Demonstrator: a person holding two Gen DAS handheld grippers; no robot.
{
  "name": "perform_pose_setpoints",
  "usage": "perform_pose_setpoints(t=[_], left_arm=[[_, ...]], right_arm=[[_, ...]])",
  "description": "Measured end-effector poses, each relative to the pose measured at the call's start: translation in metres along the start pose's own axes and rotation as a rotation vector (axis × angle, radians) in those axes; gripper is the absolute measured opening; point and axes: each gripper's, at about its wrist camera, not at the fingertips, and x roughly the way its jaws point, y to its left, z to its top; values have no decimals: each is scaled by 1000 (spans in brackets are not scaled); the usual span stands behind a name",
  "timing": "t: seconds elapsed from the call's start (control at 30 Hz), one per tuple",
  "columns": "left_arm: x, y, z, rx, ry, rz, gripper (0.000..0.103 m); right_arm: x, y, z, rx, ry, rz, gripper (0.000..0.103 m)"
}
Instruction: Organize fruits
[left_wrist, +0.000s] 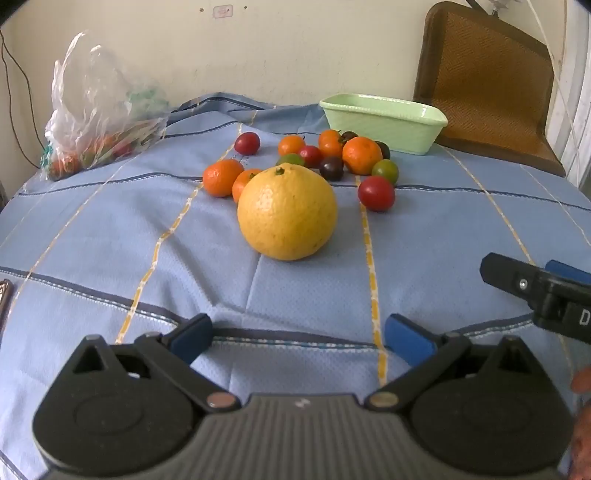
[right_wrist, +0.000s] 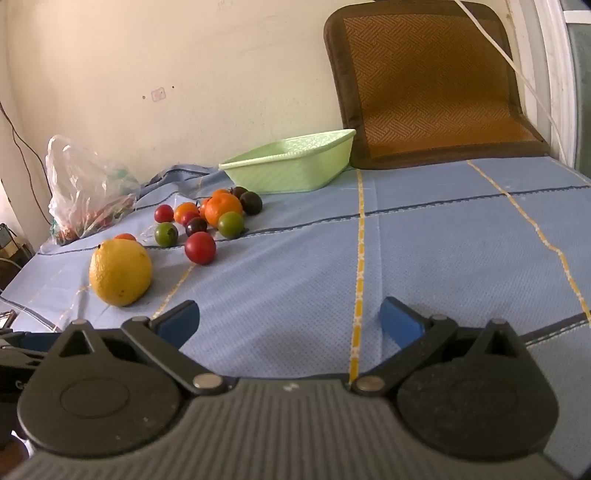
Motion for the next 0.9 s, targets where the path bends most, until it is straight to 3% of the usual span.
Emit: perform_pose_setpoints(t=[0.63,0.8,0.9], left_arm=[[-2,0,3,-3,17,6,103],[-10,16,0,-9,-7,-73,103],[-22,44,-4,-48,-94,-134,103]], right_arm=[[-3,-5,0,32,-15,31,103],[-5,-5,-1,29,-22,38,103],[-6,-4,0,21,-27,59,103]])
